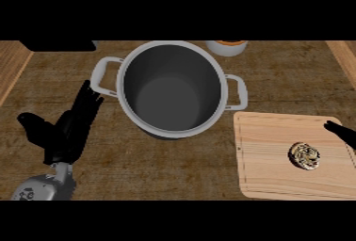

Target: Pick the cupcake from the cutting board and place it in the pot

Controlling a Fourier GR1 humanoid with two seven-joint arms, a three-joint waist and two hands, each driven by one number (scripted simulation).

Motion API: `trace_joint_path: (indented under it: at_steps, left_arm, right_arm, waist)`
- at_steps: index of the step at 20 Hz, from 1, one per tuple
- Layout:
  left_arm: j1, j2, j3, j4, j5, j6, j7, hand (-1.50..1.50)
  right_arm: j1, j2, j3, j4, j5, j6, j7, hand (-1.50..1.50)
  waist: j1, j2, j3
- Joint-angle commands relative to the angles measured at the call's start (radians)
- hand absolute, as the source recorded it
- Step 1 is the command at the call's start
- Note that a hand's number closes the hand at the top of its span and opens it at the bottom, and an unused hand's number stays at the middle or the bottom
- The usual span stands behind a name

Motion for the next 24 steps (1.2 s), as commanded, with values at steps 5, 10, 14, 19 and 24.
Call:
trace_joint_path:
  at_steps: [5,10,14,19,24]
  left_arm:
    - [-0.005,-0.031,0.047,0.045,-0.026,-0.050,-0.024,0.00]
    - [-0.030,-0.055,0.027,0.003,-0.057,-0.041,0.032,0.00]
    - [0.019,-0.076,0.012,-0.024,-0.105,-0.031,0.022,0.00]
    - [0.017,-0.080,0.059,-0.033,-0.073,-0.066,0.052,0.00]
    - [-0.009,-0.108,0.040,-0.044,-0.111,-0.043,0.071,0.00]
  right_arm:
    - [-0.086,0.120,0.012,-0.057,0.053,0.098,0.183,-1.50]
    - [-0.140,0.127,0.031,0.111,0.180,0.056,0.126,-1.50]
    - [-0.136,0.165,0.074,0.198,0.273,-0.006,0.046,-1.50]
    - [-0.163,0.159,0.077,0.257,0.342,-0.004,0.003,-1.50]
    - [-0.177,0.180,0.113,0.350,0.423,-0.025,0.023,-1.50]
  waist:
    - [0.003,0.001,0.000]
    - [0.005,0.002,0.000]
    - [0.005,0.001,0.000]
    - [0.004,0.001,0.000]
    - [0.005,0.001,0.000]
